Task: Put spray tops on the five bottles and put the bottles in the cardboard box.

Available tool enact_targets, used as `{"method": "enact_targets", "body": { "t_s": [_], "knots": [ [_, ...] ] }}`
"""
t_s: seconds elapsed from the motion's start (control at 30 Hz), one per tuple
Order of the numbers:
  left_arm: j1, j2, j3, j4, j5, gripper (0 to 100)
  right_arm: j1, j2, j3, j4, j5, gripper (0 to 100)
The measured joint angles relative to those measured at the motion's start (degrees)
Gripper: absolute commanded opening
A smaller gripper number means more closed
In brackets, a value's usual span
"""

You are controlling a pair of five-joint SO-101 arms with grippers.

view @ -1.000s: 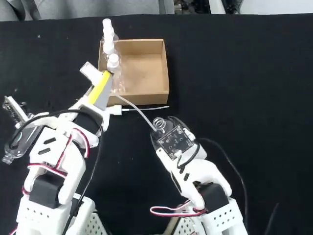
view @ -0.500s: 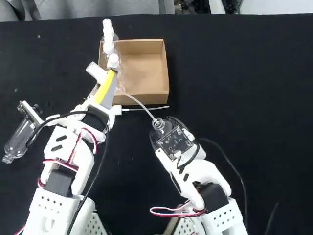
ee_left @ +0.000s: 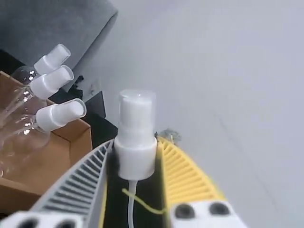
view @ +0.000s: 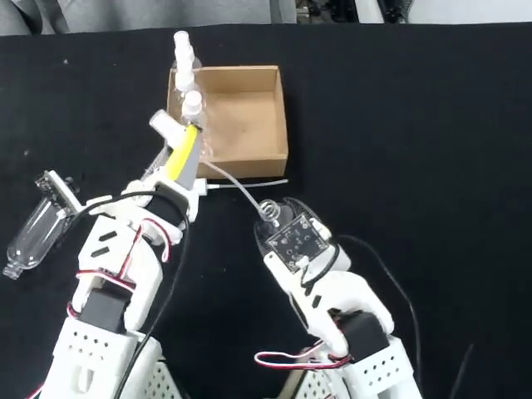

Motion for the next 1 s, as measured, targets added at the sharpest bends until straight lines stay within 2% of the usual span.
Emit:
{"method": "enact_targets", "body": {
  "t_s": [0.17, 0.33, 0.63, 1.0],
  "knots": [
    [0.0, 0.09, 0.7, 0.0, 0.0, 3, 0.0, 0.0, 0.0, 0.0, 0.0, 5.5],
    [3.52, 0.0, 1.93, 0.0, -0.18, 3, 0.0, 0.0, 0.0, 0.0, 0.0, 5.4],
    [10.02, 0.09, 4.48, 0.0, -4.57, 3, 0.0, 0.0, 0.0, 0.0, 0.0, 5.4],
    [10.9, 0.09, 5.36, 0.0, -4.57, 3, 0.0, 0.0, 0.0, 0.0, 0.09, 5.4]
  ]
}}
